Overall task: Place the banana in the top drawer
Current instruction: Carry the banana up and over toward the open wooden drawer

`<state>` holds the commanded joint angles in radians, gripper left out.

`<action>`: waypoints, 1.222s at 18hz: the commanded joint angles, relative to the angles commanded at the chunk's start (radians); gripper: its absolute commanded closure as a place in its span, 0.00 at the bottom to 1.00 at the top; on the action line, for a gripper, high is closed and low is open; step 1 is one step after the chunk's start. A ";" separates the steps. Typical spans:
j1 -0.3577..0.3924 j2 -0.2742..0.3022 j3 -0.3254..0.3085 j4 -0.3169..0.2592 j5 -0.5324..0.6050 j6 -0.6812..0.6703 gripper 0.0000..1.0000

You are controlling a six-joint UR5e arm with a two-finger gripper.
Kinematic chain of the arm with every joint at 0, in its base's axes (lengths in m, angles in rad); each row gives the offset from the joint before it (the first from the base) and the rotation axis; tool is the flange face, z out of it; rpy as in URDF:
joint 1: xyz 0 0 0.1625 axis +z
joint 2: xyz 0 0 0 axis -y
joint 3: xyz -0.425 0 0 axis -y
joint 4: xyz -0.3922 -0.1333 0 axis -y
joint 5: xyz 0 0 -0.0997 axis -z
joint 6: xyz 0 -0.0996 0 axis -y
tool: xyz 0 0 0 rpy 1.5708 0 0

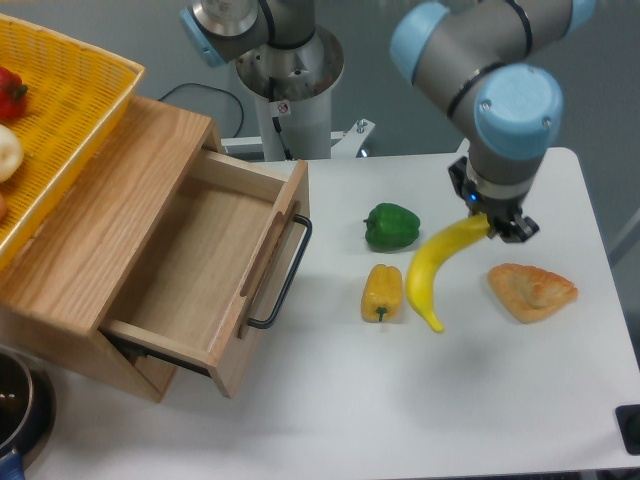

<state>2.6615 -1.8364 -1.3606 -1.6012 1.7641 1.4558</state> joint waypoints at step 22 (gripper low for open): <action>-0.161 0.193 -0.006 -0.264 -0.155 -0.353 0.66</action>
<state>2.5006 -1.6429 -1.3668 -1.8652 1.6091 1.1031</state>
